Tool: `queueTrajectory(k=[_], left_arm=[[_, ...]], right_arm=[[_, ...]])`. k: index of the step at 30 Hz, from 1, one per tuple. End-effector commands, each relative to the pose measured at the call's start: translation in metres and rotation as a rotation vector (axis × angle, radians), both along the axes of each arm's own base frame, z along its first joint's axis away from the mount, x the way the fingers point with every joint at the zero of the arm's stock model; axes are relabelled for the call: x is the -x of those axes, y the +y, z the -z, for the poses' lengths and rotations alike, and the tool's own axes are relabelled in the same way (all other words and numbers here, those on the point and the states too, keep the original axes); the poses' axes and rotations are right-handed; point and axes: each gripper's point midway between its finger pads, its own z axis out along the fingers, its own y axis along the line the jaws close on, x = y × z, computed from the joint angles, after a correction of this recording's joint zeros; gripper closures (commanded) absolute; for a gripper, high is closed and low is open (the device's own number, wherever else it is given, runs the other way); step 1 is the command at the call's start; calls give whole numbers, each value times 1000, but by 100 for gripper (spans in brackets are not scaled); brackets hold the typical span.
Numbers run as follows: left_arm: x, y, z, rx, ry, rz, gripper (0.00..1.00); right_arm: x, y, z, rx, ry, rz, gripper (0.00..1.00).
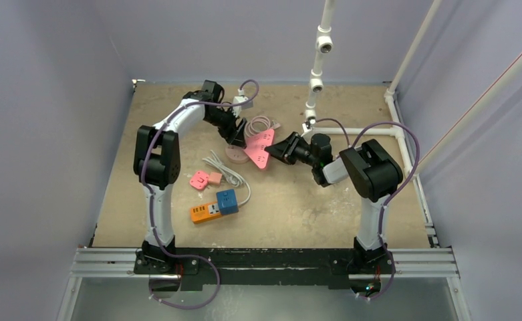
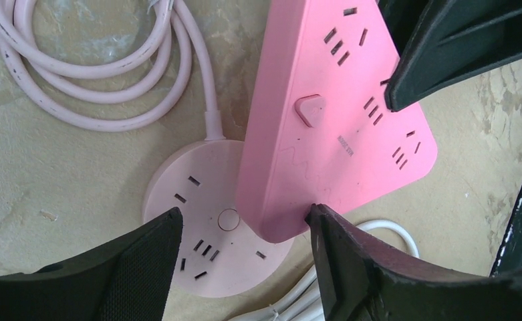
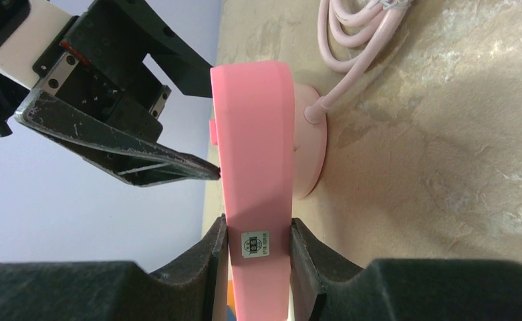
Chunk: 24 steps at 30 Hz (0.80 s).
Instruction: Insert the plug
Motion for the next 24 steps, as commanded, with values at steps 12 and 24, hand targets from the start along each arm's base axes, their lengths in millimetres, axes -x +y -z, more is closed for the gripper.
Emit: queueTrajectory(k=[12,24], left_arm=[[-6,8,21,-163,-116,42,73],[3,4,40,-221,-102,76,85]], right_arm=[[7,-18,26,8,122,74,100],[20,-16,36,-30,192,47,100]])
